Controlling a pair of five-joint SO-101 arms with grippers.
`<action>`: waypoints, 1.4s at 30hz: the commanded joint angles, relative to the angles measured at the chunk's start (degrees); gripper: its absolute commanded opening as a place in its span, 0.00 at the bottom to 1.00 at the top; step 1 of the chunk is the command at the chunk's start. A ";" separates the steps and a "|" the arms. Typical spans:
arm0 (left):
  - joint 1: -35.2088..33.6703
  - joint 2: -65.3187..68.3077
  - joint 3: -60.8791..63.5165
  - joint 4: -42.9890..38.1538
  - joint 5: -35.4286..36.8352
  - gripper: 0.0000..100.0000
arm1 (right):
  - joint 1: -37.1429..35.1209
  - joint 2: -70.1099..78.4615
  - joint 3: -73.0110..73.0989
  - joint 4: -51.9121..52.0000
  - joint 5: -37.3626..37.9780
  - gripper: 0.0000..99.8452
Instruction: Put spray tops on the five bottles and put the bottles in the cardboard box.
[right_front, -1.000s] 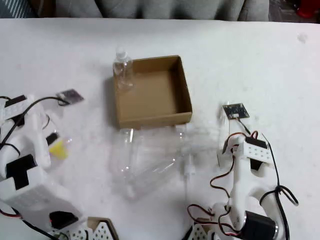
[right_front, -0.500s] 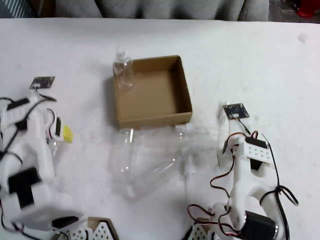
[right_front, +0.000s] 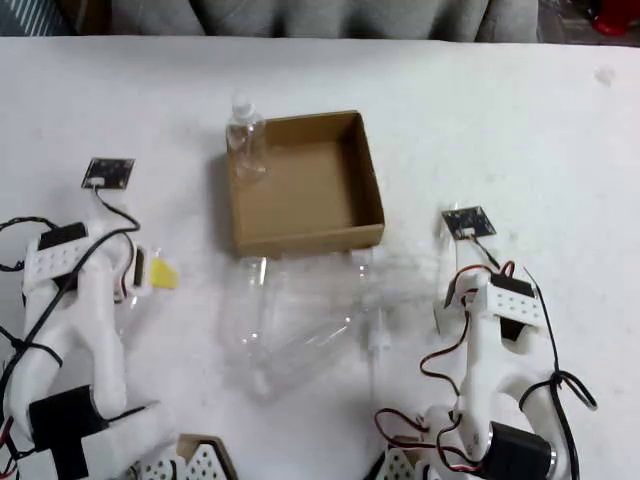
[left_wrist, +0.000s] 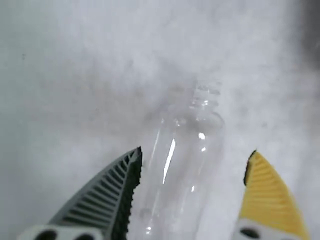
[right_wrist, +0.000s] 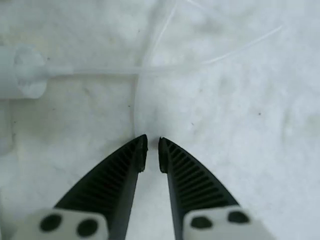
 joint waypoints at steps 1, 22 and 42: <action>0.92 -2.15 -1.49 -0.79 -9.14 0.32 | -0.57 -1.36 -0.26 -0.57 0.44 0.02; -0.57 -2.15 -7.47 9.23 -35.52 0.32 | -0.22 -1.36 -0.18 0.31 0.88 0.02; -1.89 -2.07 3.78 -5.45 -29.71 0.34 | -2.15 -1.89 0.79 0.13 4.22 0.02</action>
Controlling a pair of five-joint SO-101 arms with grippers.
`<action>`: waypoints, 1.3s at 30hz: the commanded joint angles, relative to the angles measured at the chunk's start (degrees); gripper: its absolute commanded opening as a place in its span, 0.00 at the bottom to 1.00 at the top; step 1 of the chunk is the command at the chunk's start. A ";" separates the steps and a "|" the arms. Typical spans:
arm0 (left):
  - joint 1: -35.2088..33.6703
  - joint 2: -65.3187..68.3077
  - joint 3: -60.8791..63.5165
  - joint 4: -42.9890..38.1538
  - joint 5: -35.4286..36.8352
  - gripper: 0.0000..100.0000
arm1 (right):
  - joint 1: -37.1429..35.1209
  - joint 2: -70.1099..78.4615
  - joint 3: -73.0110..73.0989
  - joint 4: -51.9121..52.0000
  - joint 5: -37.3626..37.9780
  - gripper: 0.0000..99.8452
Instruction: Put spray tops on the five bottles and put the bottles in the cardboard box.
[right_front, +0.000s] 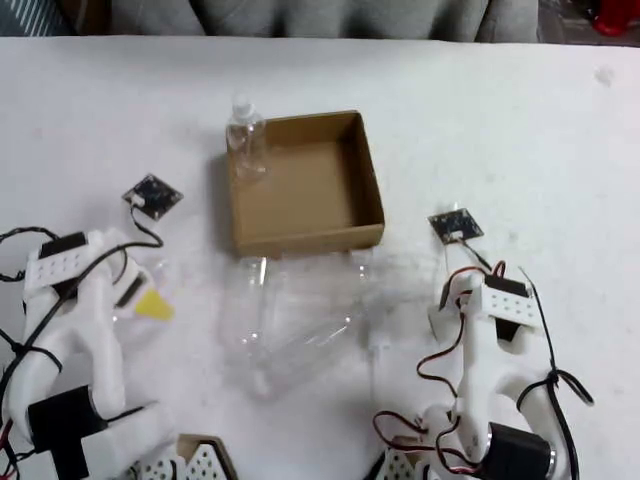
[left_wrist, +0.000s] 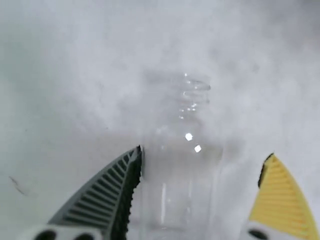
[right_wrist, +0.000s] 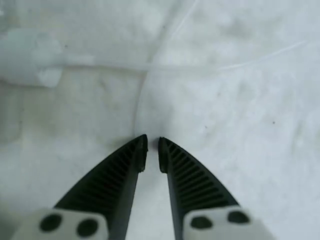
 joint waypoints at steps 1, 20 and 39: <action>-0.57 -1.98 0.26 -0.35 4.31 0.34 | -0.57 -1.89 -0.09 0.13 0.44 0.02; -0.48 -2.07 5.63 -3.52 7.38 0.10 | -0.66 -1.89 0.00 -0.04 3.43 0.02; 9.10 -2.59 2.02 -3.52 36.75 0.02 | 0.40 -1.89 -0.09 1.10 3.43 0.02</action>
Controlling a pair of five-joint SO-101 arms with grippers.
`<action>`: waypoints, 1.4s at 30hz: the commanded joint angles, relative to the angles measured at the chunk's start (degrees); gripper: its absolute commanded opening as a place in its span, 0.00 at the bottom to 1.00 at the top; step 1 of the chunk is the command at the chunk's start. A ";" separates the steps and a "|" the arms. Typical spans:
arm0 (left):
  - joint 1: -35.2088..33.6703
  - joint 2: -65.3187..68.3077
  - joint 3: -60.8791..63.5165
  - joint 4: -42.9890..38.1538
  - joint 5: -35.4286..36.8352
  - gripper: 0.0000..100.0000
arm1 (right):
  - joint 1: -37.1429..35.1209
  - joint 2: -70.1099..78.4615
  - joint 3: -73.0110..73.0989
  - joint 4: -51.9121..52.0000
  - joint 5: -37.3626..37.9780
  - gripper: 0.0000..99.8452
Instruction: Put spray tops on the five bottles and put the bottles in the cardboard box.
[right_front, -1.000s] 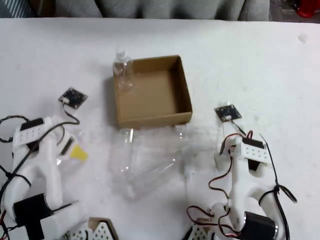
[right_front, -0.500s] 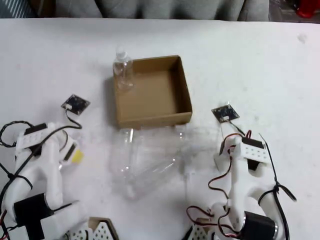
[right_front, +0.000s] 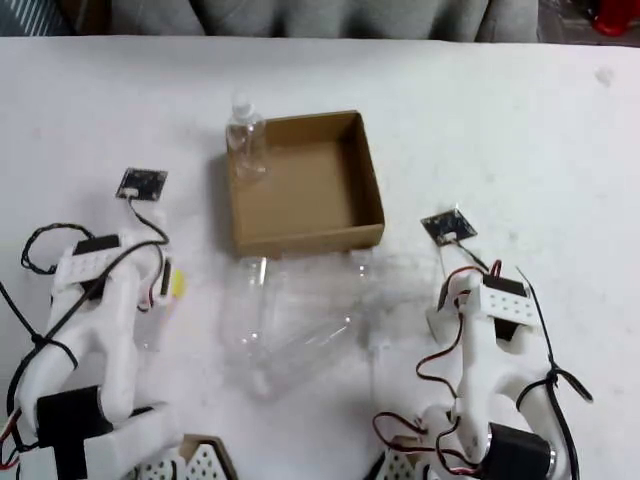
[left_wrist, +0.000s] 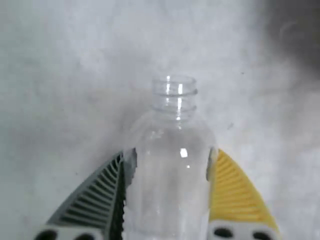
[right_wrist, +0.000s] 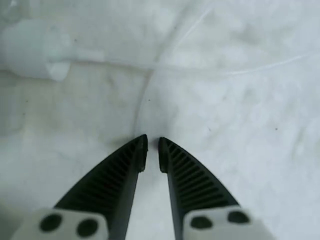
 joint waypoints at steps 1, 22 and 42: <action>1.01 -2.59 -1.32 -1.32 0.26 0.02 | 0.57 -1.89 0.09 0.75 0.35 0.02; 1.01 -2.15 -1.32 -3.08 -5.36 0.02 | -2.42 -9.71 -21.10 23.69 -8.44 0.02; 1.01 -2.07 -1.32 -4.48 -5.80 0.02 | -31.08 -7.52 -13.98 27.82 -6.95 0.14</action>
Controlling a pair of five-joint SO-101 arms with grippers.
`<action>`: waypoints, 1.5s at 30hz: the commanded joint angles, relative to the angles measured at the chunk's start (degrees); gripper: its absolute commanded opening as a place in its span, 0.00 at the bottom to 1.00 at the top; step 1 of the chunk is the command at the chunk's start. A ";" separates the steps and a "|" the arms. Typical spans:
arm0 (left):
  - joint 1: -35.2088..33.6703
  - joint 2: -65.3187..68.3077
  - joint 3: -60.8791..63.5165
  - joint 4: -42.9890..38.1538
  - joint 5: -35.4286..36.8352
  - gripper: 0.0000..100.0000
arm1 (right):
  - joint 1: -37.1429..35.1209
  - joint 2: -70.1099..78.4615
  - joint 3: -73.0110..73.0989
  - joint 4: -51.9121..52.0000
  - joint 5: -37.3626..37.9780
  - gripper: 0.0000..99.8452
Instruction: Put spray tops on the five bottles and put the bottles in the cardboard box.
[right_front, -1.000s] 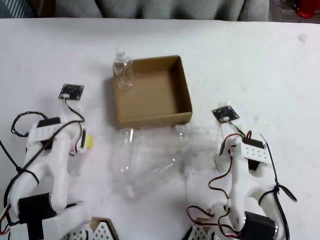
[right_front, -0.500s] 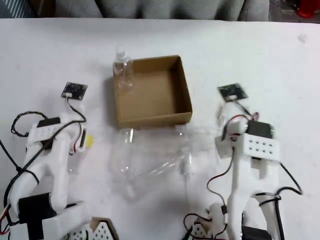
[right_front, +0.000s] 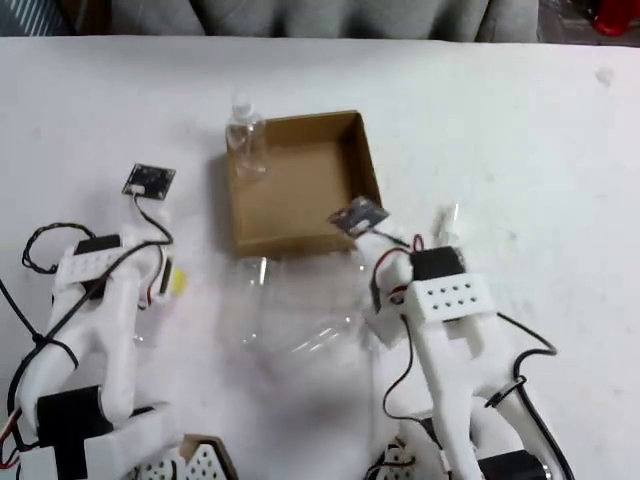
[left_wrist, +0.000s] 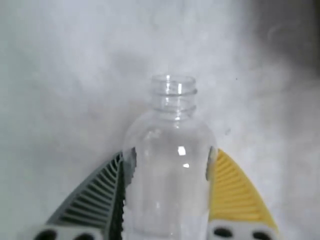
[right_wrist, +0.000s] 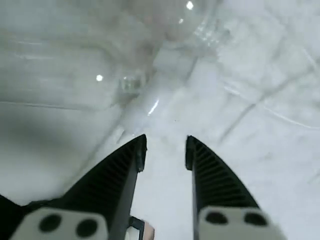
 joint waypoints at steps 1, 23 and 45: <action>0.84 -2.07 -1.32 -2.02 -0.88 0.02 | -4.88 -0.04 1.41 1.01 0.53 0.14; 0.84 -2.07 -1.32 -1.85 -0.88 0.02 | -7.25 -0.04 18.81 -26.59 -17.58 0.06; 0.92 -2.51 -0.26 -2.11 -0.88 0.02 | 17.01 -0.75 -7.12 8.57 8.88 0.02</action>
